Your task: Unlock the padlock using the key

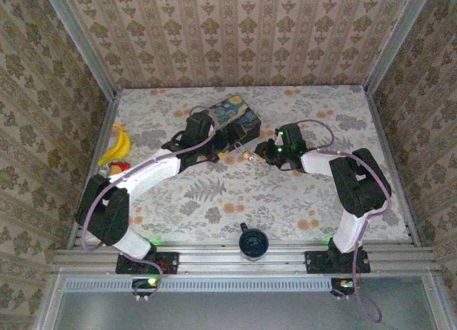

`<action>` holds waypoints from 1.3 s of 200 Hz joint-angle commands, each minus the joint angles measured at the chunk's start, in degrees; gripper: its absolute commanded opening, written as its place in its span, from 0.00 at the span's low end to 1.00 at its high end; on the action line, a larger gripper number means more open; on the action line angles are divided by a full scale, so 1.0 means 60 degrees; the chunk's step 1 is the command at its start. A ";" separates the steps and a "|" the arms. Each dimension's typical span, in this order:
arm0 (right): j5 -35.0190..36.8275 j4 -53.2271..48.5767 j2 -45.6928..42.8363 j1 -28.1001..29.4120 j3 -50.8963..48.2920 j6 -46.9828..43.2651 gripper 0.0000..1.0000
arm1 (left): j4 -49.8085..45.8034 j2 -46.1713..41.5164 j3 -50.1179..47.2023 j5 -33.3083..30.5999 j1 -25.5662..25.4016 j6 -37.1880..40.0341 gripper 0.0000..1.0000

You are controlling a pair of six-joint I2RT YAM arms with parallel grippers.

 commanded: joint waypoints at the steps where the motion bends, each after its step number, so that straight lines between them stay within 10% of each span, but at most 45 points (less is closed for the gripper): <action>1: 0.1201 -0.2010 -0.0482 0.0337 0.0722 -0.2074 0.32 | -0.1792 -0.0503 0.0545 -0.1639 0.0245 0.2066 1.00; 81: 0.4884 -0.5210 0.0432 0.1898 0.2918 -0.6679 0.57 | -0.1909 -0.0275 0.0249 -0.1506 0.2240 0.3182 1.00; 173: 0.4966 -0.5944 0.2606 0.2051 0.5033 -0.8450 0.75 | -0.1054 0.0092 0.0043 -0.0576 0.2862 0.2665 1.00; 221: 0.4754 -0.6088 0.3254 0.2051 0.5529 -0.8606 0.70 | -0.0785 0.0204 -0.0042 -0.0354 0.2943 0.2385 1.00; 260: 0.4238 -0.6052 0.2783 0.2037 0.5137 -0.8436 0.36 | -0.0785 0.0069 -0.0082 -0.0372 0.2956 0.2367 1.00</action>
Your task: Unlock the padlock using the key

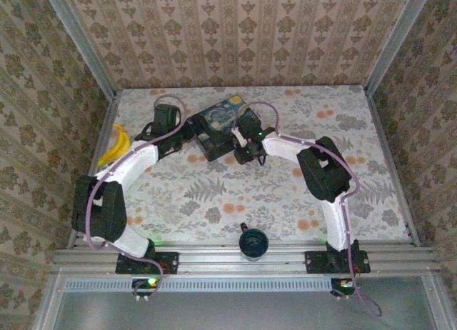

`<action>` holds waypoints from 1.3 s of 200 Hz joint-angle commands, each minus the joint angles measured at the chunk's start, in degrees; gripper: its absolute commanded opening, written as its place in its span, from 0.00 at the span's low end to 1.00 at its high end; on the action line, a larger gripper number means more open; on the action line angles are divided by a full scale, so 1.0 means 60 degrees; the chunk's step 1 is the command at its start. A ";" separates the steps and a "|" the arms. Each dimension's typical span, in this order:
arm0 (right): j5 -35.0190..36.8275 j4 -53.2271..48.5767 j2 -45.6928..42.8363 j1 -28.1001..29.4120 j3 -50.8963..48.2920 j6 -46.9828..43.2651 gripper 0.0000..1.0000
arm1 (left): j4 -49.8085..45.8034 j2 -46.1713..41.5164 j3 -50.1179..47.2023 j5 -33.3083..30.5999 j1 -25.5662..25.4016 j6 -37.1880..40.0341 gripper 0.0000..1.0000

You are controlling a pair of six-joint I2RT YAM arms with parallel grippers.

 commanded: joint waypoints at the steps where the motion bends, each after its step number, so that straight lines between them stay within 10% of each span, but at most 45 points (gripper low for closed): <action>1: -0.0372 -0.0325 -0.0341 -0.0033 -0.0159 0.0069 0.36 | 0.0195 -0.0065 -0.0130 0.0133 0.0072 -0.0143 1.00; 51: -0.2048 -0.0078 -0.1671 -0.0395 -0.1147 0.0608 0.15 | 0.0576 -0.0307 -0.0363 0.0397 0.0025 -0.0327 1.00; 128: -0.6335 0.2058 -0.3083 -0.1729 -0.3213 0.2620 0.15 | 0.0898 -0.0989 -0.0841 0.0314 -0.0752 -0.0426 0.99; 260: -0.5530 0.2954 -0.3378 -0.2168 -0.4699 0.4693 0.37 | -0.0924 0.0863 -0.0147 -0.2129 -0.1897 0.1162 0.86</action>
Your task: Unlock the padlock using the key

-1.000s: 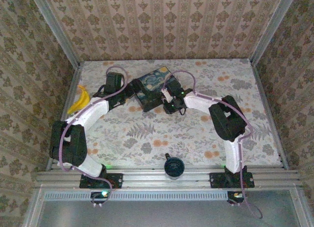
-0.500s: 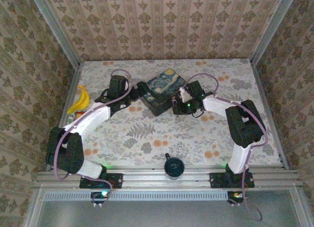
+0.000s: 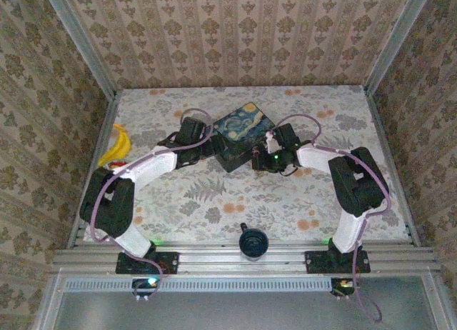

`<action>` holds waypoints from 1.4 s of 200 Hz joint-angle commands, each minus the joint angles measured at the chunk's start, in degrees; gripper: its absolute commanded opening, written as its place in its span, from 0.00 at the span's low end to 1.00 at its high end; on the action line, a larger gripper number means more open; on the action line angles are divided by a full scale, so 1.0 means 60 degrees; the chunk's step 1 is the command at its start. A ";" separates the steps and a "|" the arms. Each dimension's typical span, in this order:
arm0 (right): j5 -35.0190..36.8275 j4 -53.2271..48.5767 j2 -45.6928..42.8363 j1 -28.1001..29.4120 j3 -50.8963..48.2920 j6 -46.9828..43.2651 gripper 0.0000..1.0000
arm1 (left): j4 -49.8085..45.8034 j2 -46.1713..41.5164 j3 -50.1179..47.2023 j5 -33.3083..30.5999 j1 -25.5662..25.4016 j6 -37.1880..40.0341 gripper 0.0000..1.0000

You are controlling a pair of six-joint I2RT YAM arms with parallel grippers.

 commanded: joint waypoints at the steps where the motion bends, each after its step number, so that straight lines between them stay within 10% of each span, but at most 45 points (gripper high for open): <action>1: -0.0051 0.0877 -0.0513 -0.0235 -0.0302 0.0636 0.37 | -0.0502 0.0171 0.0277 -0.0572 0.0033 0.0320 0.85; 280: 0.0848 0.1942 0.0130 -0.0435 -0.0175 0.1351 0.31 | -0.0930 0.1111 0.1077 -0.1288 -0.0391 0.0718 0.92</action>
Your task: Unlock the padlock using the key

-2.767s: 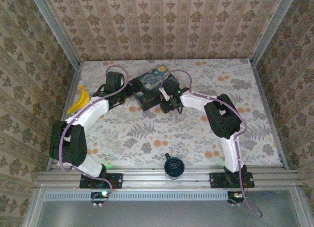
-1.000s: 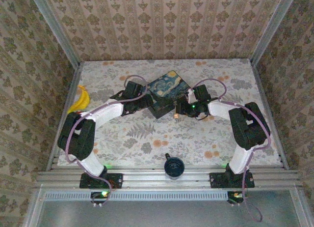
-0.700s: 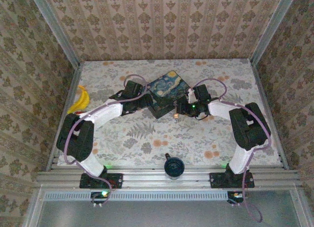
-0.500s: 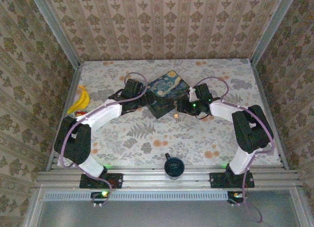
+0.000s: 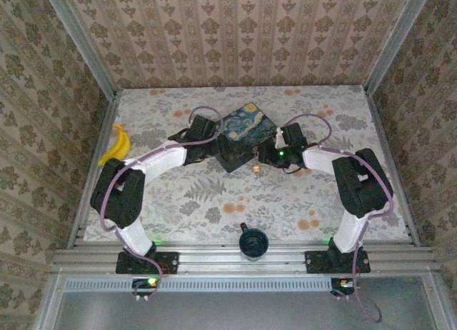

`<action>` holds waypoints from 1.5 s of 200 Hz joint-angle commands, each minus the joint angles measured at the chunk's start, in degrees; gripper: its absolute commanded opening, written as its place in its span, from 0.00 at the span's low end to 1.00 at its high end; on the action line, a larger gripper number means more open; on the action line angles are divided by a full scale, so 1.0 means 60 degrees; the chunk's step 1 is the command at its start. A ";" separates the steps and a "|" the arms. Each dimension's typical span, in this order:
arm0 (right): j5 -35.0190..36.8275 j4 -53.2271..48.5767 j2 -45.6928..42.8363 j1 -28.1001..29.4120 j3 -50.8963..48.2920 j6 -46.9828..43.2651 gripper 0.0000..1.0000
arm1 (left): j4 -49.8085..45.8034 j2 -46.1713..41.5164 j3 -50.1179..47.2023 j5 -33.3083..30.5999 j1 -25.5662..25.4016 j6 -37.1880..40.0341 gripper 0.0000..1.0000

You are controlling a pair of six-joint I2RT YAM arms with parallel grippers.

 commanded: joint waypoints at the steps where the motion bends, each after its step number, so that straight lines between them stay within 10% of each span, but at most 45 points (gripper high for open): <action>1: -0.0020 0.0442 0.0259 -0.0003 0.0306 0.0183 0.31 | -0.0362 0.0146 0.0115 -0.0260 0.0049 0.0226 0.92; 162: -0.0610 0.1720 0.0813 0.0012 -0.0048 0.0400 0.32 | -0.0313 0.0360 0.0101 -0.0036 0.0093 0.0009 0.91; 237: -0.0405 0.2108 0.0848 -0.0002 -0.0255 0.1144 0.00 | -0.0392 0.0258 0.0023 -0.0124 0.0108 -0.0077 0.90; 300: 0.0025 0.2899 0.0553 -0.0085 -0.0672 0.2403 0.00 | -0.0266 0.0047 -0.0359 -0.0158 0.0254 -0.0228 0.90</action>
